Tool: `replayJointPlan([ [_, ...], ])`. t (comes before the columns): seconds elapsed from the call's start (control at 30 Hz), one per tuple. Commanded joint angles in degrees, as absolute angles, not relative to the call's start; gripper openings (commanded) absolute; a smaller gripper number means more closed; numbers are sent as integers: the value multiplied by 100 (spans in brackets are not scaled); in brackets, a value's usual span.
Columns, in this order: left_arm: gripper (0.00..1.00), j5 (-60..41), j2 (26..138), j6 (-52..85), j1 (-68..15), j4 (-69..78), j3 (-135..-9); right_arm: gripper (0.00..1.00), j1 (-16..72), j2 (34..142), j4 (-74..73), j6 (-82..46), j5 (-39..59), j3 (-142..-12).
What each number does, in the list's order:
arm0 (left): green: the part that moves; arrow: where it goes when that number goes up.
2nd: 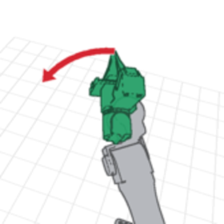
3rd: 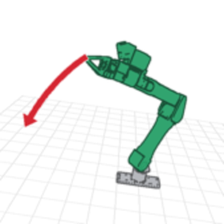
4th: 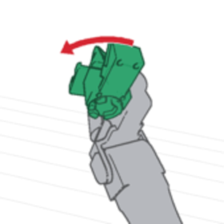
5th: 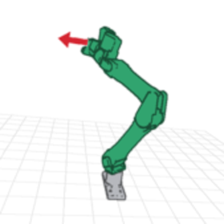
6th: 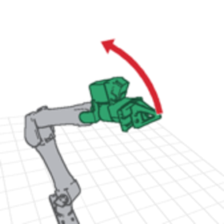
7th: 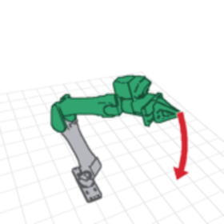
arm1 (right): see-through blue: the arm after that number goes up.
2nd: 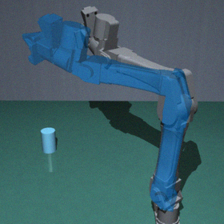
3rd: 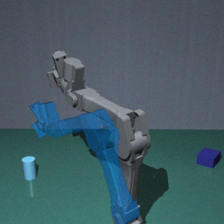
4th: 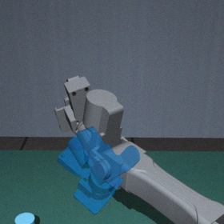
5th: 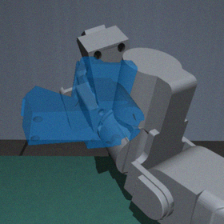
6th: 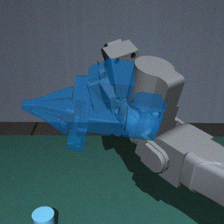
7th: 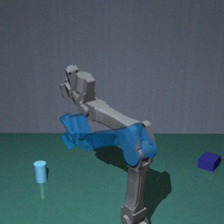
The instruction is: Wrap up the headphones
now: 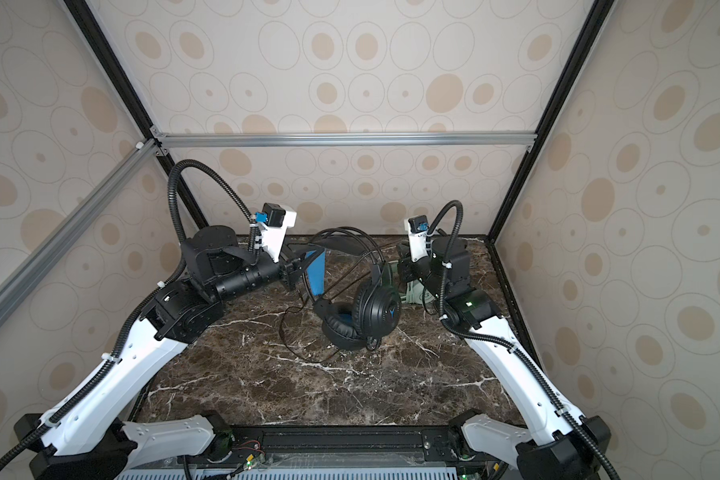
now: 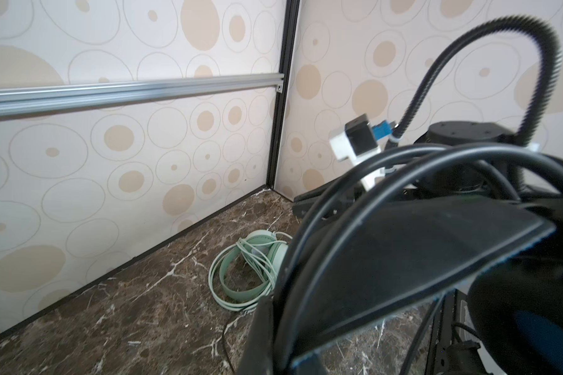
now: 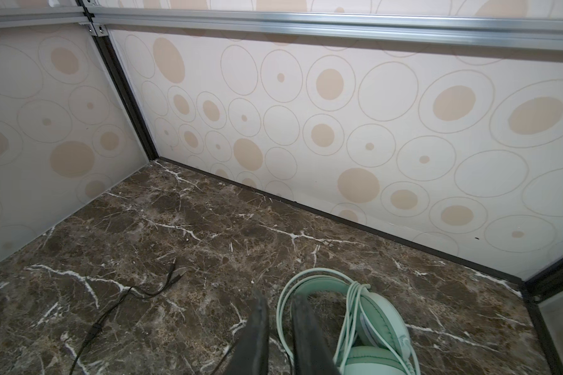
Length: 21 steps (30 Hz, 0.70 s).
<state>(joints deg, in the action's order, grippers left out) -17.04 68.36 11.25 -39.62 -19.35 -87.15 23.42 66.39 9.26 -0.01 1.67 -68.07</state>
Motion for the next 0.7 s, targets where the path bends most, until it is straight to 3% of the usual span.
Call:
replayJointPlan([
  [0.0, 0, -2001, 6747, 1568, -3929, -1016, -9146, 18, 2305, 6802, 383, -349, 659, -6885],
  [0.67, 0, -1538, 7023, 2479, -3929, 627, -9113, 14, 2388, 8584, -1442, -2054, 1768, -6974],
])
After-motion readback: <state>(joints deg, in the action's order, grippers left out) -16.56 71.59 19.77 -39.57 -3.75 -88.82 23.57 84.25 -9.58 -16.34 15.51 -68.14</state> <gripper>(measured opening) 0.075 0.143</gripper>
